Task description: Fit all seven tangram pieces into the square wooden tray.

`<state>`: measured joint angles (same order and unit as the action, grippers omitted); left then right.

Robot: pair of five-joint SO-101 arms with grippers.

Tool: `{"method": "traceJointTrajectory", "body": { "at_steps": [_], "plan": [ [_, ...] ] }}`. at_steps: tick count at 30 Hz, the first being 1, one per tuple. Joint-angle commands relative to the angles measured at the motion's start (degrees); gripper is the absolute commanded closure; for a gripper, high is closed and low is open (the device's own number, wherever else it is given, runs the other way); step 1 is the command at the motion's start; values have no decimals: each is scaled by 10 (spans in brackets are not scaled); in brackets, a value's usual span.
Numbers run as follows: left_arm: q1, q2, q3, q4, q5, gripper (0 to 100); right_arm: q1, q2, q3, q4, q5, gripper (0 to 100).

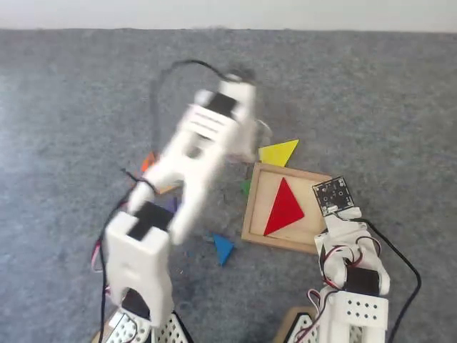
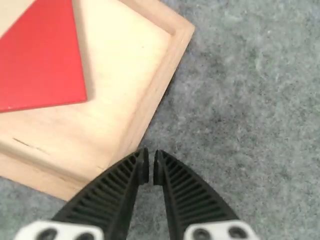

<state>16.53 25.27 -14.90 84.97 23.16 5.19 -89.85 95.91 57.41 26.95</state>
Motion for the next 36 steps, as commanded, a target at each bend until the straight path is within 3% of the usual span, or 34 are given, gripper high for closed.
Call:
{"method": "traceJointTrajectory", "body": {
  "at_steps": [1,5,11,16,18,23,29,36],
  "plan": [
    [-116,-35,-46,-38,-3,912,0,-6,10,-11,-2,959],
    [-139,-124,58,-111,11,953,0,-6,10,-11,-2,959],
    [-150,-395,407,-311,11,951,-24,-6,10,-11,-4,959],
    [-194,-602,701,-536,-80,953,-36,-6,7,-5,-1,957],
    [-210,-658,788,-578,-106,953,-33,-7,5,-10,6,957],
    [-242,-714,812,-530,-116,953,-6,-28,-55,-78,119,957],
    [-241,-695,815,-552,-116,953,-8,61,-192,-20,55,939],
    [-240,-676,812,-554,-118,953,-44,399,-323,-76,-47,812]
  ]
}}
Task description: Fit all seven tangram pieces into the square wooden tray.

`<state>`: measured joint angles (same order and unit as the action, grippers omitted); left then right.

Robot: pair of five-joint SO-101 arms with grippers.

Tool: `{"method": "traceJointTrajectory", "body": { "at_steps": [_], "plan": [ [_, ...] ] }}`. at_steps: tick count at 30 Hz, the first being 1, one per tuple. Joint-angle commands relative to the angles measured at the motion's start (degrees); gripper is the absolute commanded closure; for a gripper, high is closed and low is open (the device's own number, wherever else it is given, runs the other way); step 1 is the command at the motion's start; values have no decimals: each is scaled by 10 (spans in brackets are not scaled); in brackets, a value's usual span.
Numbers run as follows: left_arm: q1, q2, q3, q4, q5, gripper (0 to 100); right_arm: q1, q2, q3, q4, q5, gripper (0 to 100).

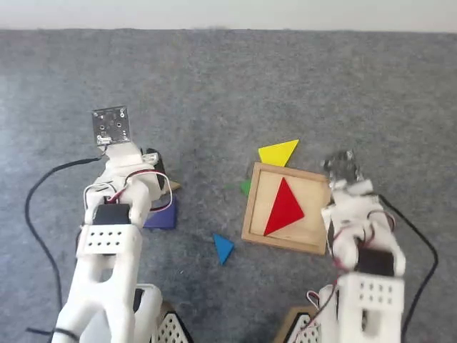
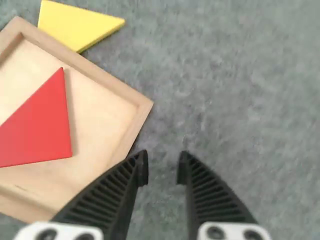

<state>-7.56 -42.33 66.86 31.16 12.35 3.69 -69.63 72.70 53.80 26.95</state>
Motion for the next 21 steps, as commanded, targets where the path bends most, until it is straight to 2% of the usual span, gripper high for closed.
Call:
{"method": "traceJointTrajectory", "body": {
  "at_steps": [1,8,16,21],
  "plan": [
    [0,0,-6,-16,-10,953,-40,243,-101,-54,-55,803],
    [-2,0,-6,-16,-11,953,-51,499,-192,-128,-164,800],
    [-1,-1,-6,-16,-11,953,-51,627,-265,-110,-178,806],
    [0,-1,-6,-16,-11,953,-42,639,-265,-104,-177,962]
  ]
}}
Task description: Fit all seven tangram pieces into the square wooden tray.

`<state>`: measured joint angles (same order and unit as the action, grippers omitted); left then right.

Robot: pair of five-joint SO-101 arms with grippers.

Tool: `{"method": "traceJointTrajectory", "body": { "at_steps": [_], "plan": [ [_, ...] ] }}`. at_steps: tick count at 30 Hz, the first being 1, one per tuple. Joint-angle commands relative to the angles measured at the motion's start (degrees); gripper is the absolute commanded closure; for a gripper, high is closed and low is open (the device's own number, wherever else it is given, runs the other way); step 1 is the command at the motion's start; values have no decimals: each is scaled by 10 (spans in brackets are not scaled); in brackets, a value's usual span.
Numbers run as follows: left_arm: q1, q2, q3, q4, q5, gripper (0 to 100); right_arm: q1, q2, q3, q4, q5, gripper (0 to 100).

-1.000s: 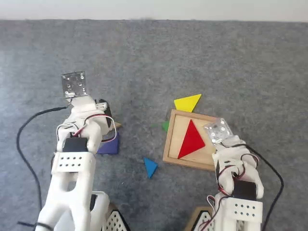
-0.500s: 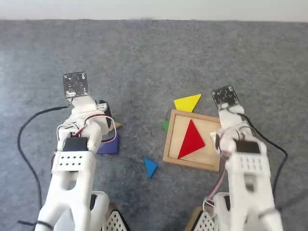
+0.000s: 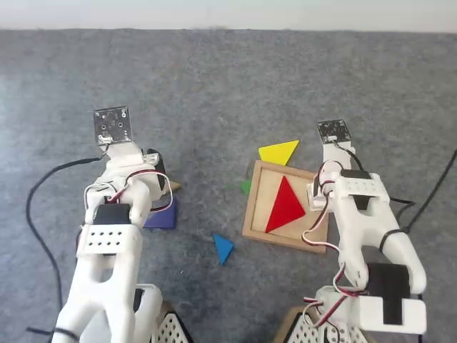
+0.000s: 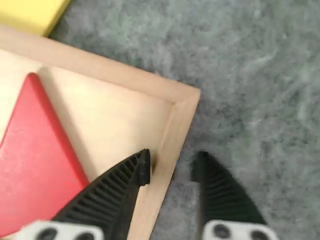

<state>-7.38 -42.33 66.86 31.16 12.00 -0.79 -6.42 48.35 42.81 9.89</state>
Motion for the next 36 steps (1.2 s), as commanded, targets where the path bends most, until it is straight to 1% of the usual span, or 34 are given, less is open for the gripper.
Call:
{"method": "traceJointTrajectory", "body": {
  "at_steps": [1,5,9,11,15,17,22,27,31,33,36],
  "plan": [
    [-1,-1,-6,-16,-7,953,8,6,-23,6,-5,991],
    [-2,-1,-6,-16,-7,953,44,6,-26,0,-1,992],
    [-1,-1,-6,-16,-6,953,87,10,-64,1,1,992],
    [-1,-1,-6,-16,-6,953,105,10,-88,4,14,992],
    [-1,-1,-6,-16,-6,953,133,10,-135,6,24,992],
    [-1,-1,-6,-16,-6,953,135,11,-153,6,29,992],
    [-2,-1,-6,-16,-6,953,140,11,-186,7,92,992],
    [-1,-1,-6,-16,-6,953,160,12,-201,55,195,992],
    [-1,-1,-6,-16,-5,953,150,44,-197,89,269,992],
    [-1,1,-6,-16,-5,953,145,76,-195,100,287,992],
    [-1,1,-6,-16,-5,953,132,116,-187,101,283,992]
  ]
}}
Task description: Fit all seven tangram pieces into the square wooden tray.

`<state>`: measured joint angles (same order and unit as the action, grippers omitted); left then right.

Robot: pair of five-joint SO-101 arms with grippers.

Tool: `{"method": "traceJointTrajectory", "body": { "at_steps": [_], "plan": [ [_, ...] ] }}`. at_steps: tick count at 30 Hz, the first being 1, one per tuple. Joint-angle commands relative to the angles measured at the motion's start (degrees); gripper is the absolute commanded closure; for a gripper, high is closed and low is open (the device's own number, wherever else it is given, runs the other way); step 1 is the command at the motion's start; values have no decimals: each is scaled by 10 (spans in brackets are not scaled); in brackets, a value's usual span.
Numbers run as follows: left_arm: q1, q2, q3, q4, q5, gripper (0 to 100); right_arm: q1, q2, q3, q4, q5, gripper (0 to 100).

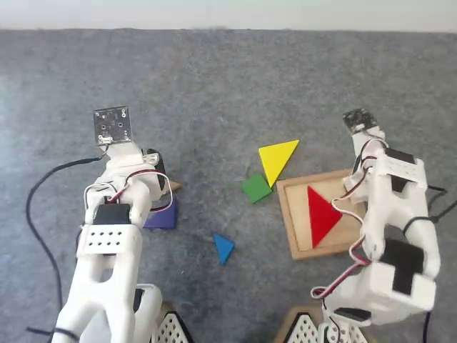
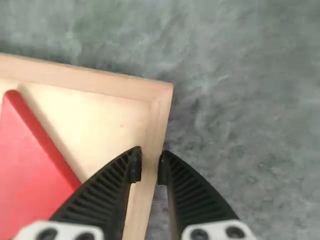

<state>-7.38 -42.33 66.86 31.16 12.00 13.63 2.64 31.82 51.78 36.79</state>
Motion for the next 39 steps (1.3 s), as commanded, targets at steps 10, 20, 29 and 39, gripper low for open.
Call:
{"method": "traceJointTrajectory", "body": {
  "at_steps": [10,20,29,39],
  "plan": [
    [-1,2,-6,-16,-5,953,-51,-7,-6,11,-97,947],
    [0,2,-6,-16,-6,953,-100,-91,-13,36,-179,750],
    [0,2,-5,-16,-6,953,-225,-42,-151,33,-635,748],
    [0,4,-2,-16,-7,953,-311,218,-384,33,-818,746]
  ]
}}
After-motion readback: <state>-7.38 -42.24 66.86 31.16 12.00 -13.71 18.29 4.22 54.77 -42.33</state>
